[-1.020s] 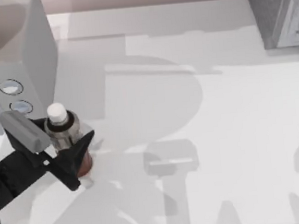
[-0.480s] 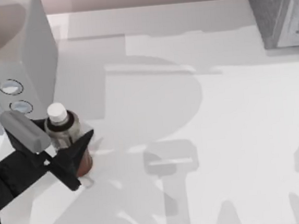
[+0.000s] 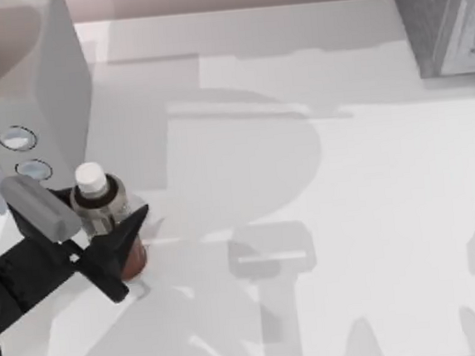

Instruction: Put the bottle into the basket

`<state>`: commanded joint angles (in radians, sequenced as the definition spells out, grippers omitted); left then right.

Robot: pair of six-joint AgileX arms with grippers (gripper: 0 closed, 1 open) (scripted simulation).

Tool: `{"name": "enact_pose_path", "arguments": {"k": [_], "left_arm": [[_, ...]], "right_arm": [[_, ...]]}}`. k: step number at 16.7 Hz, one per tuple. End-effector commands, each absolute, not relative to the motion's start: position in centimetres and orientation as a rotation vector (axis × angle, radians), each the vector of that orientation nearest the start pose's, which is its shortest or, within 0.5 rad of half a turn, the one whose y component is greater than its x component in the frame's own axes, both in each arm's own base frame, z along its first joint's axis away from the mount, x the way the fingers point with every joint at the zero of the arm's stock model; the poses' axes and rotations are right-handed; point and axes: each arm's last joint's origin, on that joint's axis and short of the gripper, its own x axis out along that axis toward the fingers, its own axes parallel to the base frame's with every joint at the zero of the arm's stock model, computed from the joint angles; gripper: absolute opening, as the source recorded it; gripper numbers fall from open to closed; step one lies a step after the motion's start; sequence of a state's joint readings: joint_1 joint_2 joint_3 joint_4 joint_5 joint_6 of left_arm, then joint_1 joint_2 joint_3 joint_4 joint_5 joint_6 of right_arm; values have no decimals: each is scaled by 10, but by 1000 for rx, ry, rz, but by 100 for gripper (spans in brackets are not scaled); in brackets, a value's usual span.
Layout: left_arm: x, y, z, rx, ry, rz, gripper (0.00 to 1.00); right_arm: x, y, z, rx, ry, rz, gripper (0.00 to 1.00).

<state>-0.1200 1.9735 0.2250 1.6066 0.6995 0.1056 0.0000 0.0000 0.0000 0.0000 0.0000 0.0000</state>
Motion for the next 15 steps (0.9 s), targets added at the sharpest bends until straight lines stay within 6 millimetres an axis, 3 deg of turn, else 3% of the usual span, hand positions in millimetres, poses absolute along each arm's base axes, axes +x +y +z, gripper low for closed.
{"name": "enact_pose_path", "arguments": {"k": [4,7,11,15], "left_arm": [[240,-56,94,55,75,-774,0],[248,-72,119,58,64,-740,0],[246,-103,172,50,59,-695,0],[213,-130,241,32,55,-659,0]], "right_arm": [[106,-1,160,0,0,0,100],[106,-1,160,0,0,0,100],[106,-1,160,0,0,0,100],[106,-1,160,0,0,0,100]]}}
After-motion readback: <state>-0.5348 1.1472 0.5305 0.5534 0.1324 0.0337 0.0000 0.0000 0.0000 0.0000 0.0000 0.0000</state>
